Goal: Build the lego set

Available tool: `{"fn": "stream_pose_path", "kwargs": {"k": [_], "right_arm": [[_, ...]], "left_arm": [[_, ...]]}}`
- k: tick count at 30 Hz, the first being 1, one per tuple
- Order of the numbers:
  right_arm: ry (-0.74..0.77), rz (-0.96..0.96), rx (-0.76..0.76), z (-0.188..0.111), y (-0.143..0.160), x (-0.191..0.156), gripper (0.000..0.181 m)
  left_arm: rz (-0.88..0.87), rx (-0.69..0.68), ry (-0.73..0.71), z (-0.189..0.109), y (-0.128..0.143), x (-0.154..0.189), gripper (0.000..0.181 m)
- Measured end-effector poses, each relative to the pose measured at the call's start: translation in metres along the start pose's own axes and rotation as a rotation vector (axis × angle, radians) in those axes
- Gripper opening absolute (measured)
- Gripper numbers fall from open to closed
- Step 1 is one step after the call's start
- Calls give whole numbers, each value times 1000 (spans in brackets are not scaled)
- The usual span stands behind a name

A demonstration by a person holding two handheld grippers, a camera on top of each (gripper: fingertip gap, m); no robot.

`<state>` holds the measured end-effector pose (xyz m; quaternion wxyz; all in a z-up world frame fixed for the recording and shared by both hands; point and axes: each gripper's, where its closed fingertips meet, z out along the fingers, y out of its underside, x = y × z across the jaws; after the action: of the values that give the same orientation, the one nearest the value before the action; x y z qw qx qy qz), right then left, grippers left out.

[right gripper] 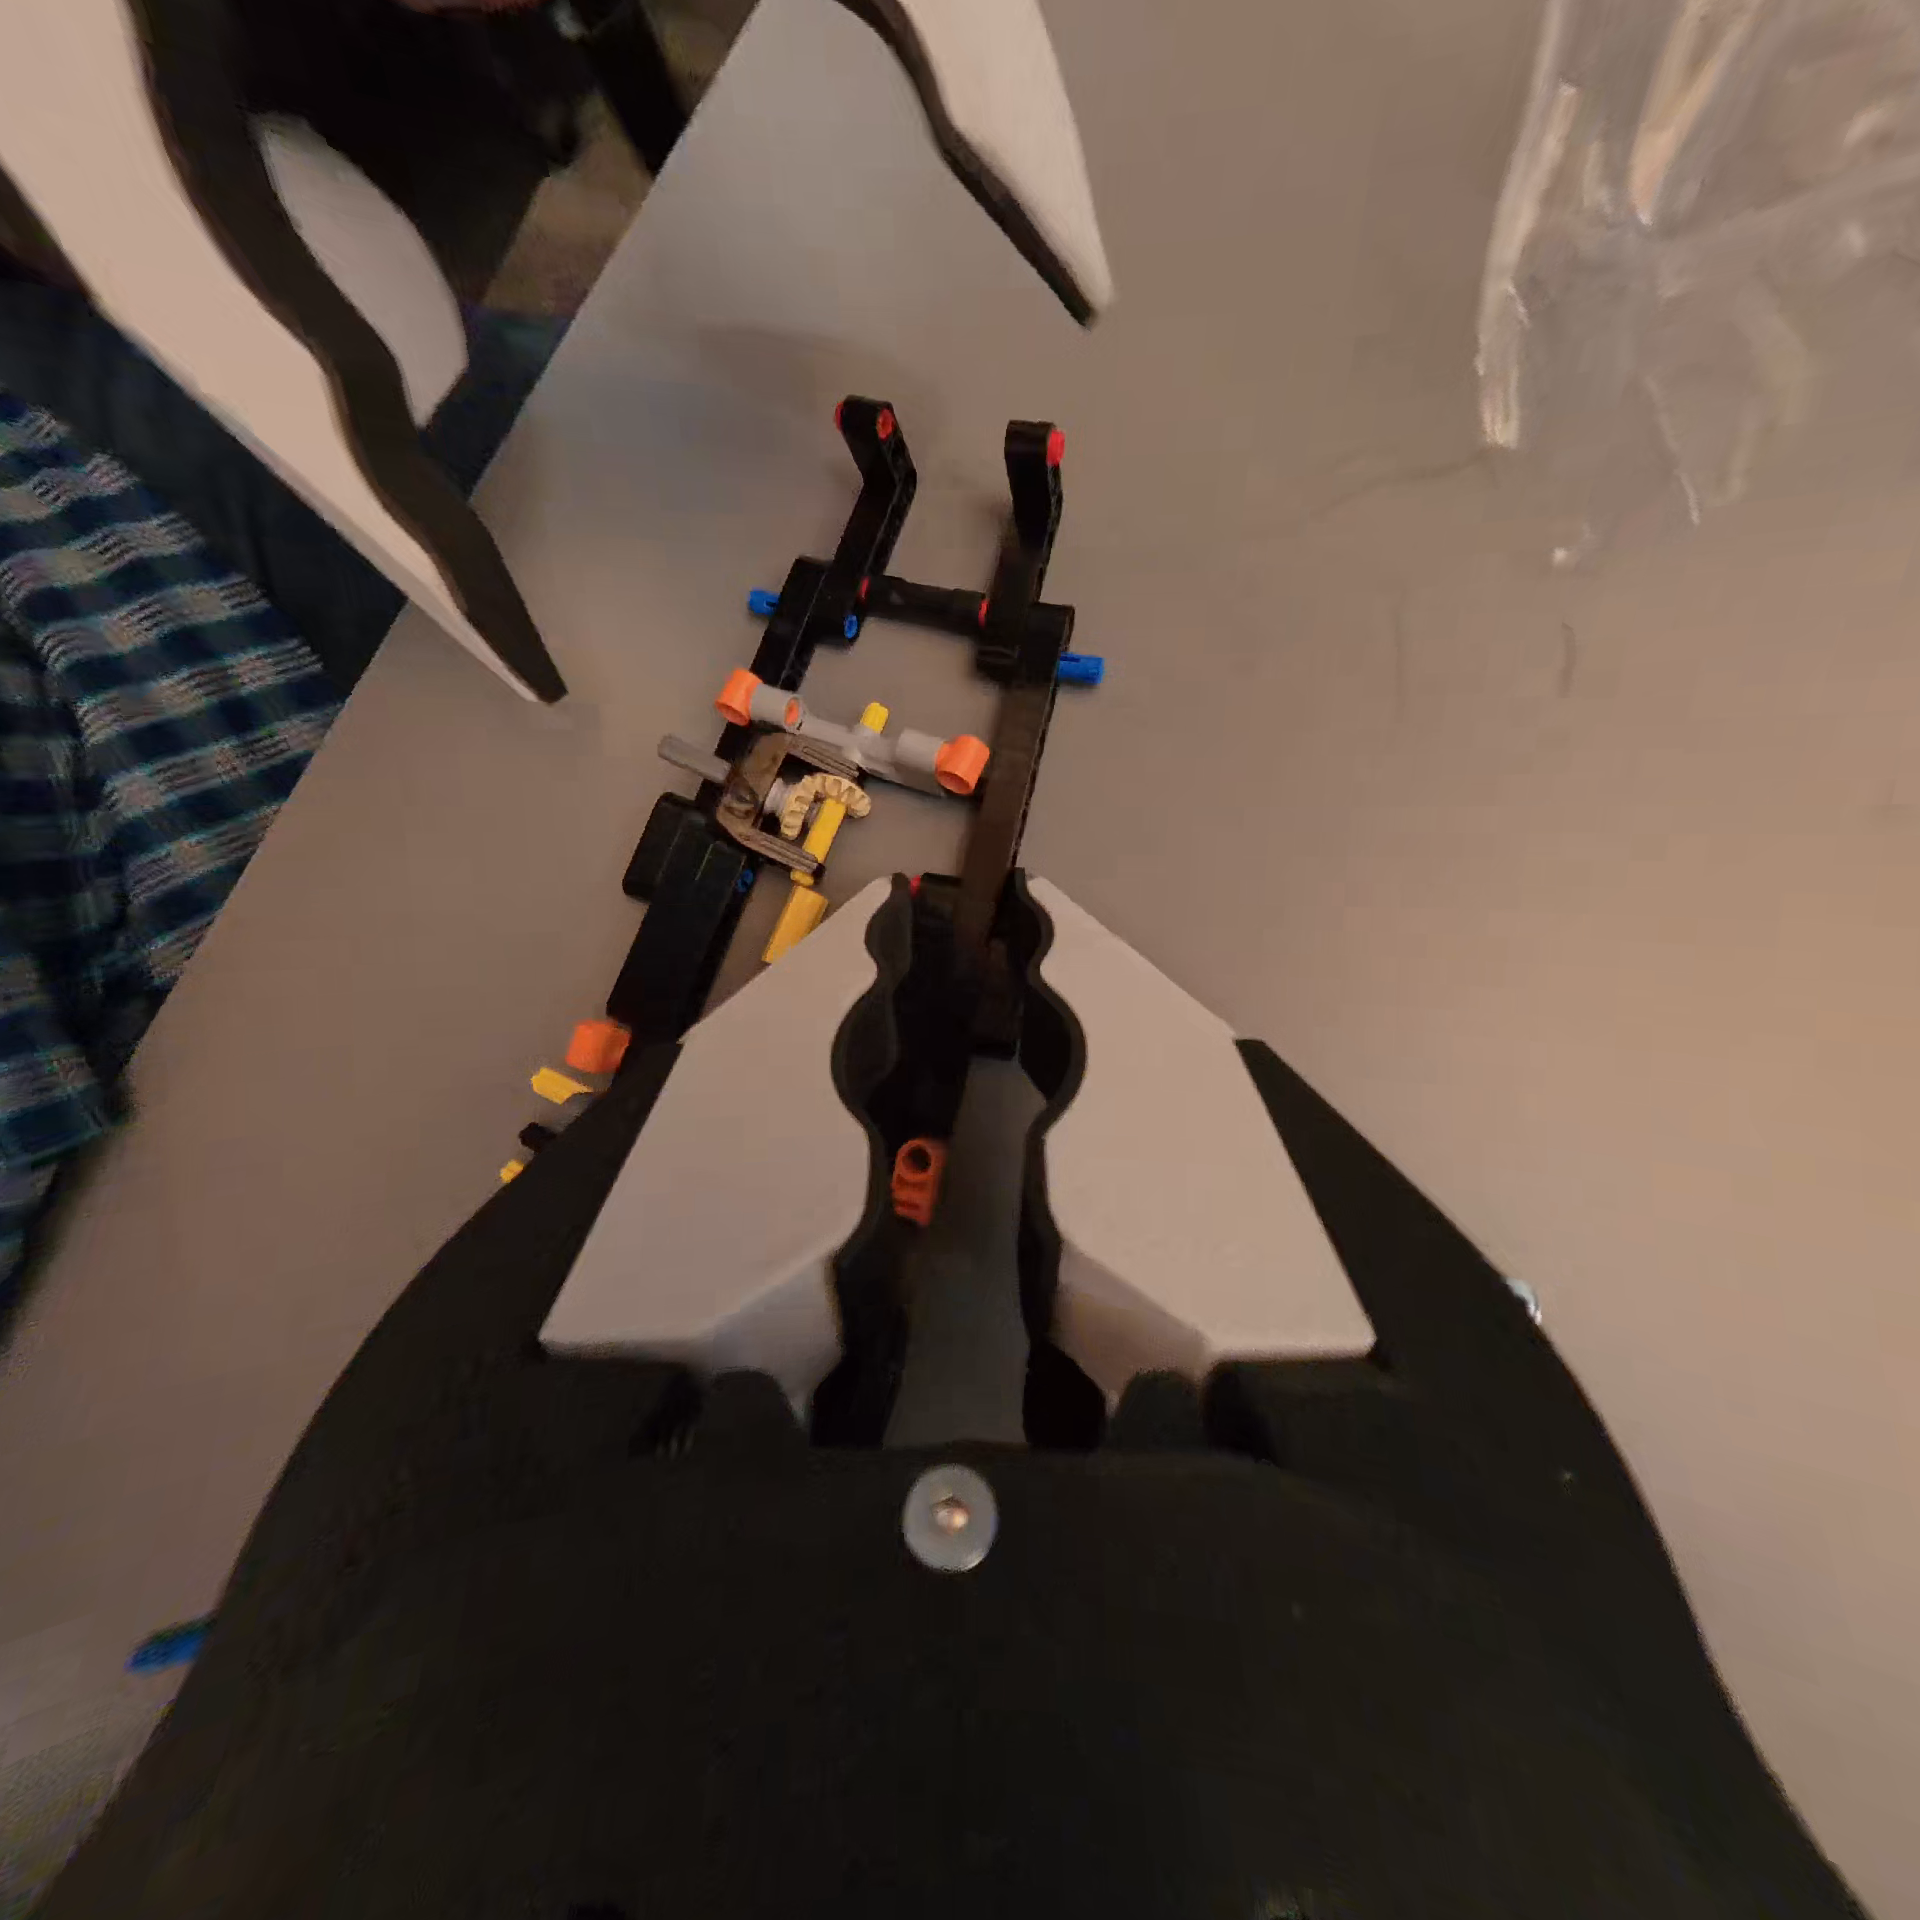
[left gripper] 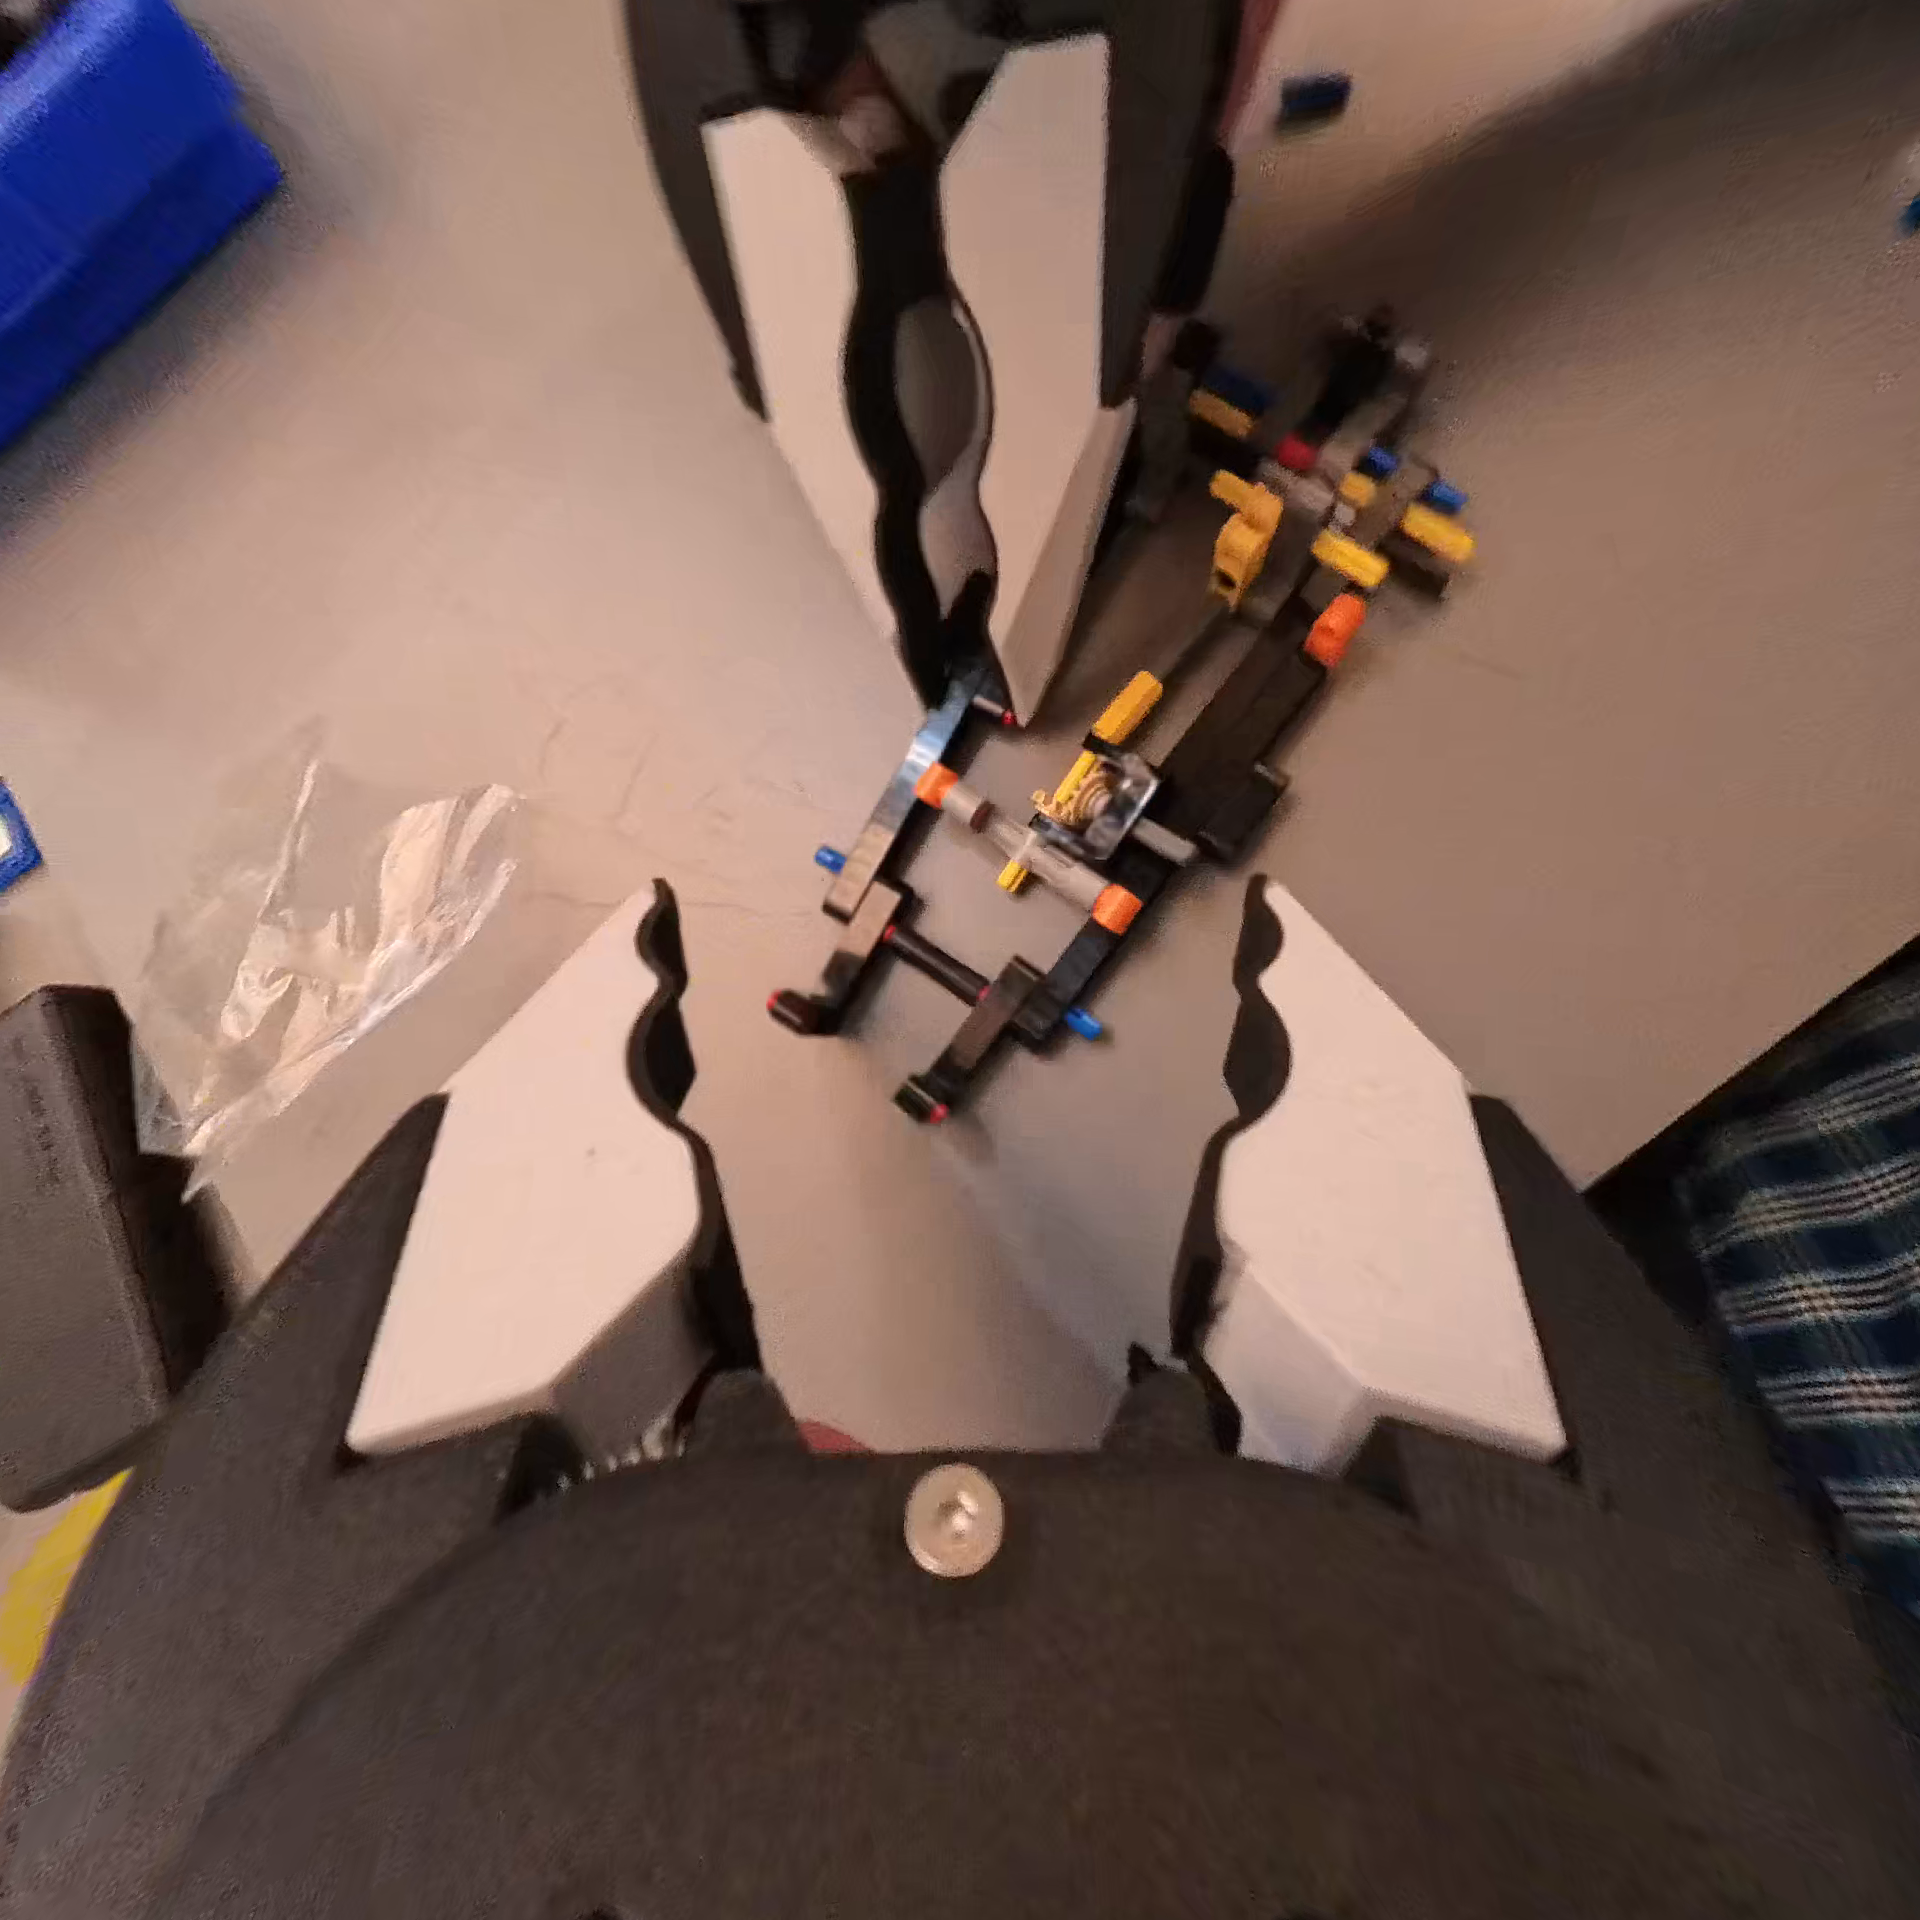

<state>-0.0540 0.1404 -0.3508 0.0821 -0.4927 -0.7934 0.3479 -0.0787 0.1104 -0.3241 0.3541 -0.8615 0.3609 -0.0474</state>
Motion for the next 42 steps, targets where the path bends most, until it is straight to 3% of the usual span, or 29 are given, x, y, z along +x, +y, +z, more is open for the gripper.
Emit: {"fn": "stream_pose_path", "kwargs": {"k": [5, 8, 10, 13, 19, 25, 29, 36, 42], "right_arm": [[-53, -87, -42, 5, -8, -2, 17], [-24, -33, -34, -6, -9, 1, 35], [23, 16, -47, -18, -2, 1, 52], [67, 104, -44, -36, 17, -11, 57], [152, 190, -33, -37, 43, -38, 84], [194, 261, 26, -53, 49, -47, 89], [225, 283, 4, -42, 58, -55, 90], [300, 298, 77, -40, 61, -51, 56], [334, 297, 114, -45, 61, -49, 51]], "left_arm": [[34, -100, 85, 19, 15, 13, 105], [28, -96, 110, 24, 16, 16, 102], [38, -98, 114, 24, 15, 14, 103], [51, -91, 144, 26, 11, 17, 100], [75, -115, 197, 32, 7, 23, 93], [56, -127, 220, 33, 7, 27, 87], [28, -127, 204, 34, 5, 28, 87], [8, -163, 200, 31, 2, 33, 89], [45, -100, 217, 21, -25, 36, 87]]}}
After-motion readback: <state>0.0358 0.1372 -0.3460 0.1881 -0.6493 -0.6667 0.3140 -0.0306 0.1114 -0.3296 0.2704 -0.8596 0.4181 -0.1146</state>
